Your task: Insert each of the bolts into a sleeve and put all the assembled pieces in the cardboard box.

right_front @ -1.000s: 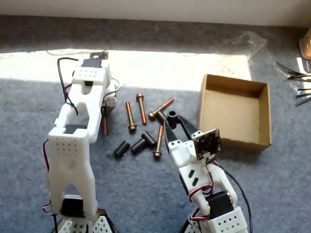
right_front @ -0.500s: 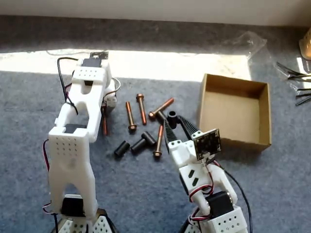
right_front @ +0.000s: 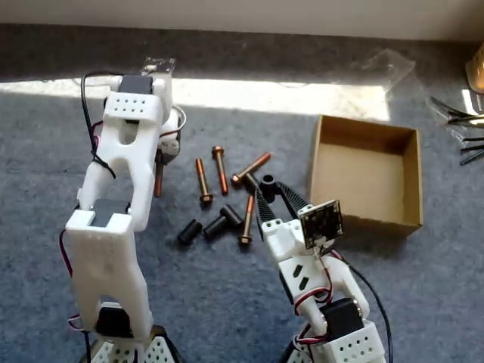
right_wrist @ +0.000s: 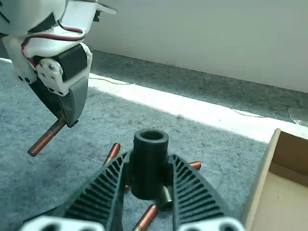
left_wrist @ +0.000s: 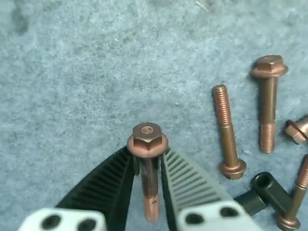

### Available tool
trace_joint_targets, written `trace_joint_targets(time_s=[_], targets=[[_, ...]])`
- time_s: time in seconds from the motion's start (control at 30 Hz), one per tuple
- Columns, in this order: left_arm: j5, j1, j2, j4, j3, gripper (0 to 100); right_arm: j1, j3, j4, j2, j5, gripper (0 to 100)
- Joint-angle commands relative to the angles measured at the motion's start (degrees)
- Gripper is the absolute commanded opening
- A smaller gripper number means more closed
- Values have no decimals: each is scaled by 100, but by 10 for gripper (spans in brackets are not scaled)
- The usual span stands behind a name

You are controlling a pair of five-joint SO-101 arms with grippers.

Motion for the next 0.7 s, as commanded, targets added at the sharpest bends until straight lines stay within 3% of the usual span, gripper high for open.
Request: trace_joint_targets(time_s=[0.0, 0.4, 0.67], targets=[[-44, 101, -593, 185, -127, 4, -48, 831, -4, -57, -18, 5], [-62, 198, -2026, 343, -110, 5, -75, 831, -4, -75, -18, 5], [-440, 356, -3169, 378, -92, 5, -57, 831, -4, -66, -18, 5]])
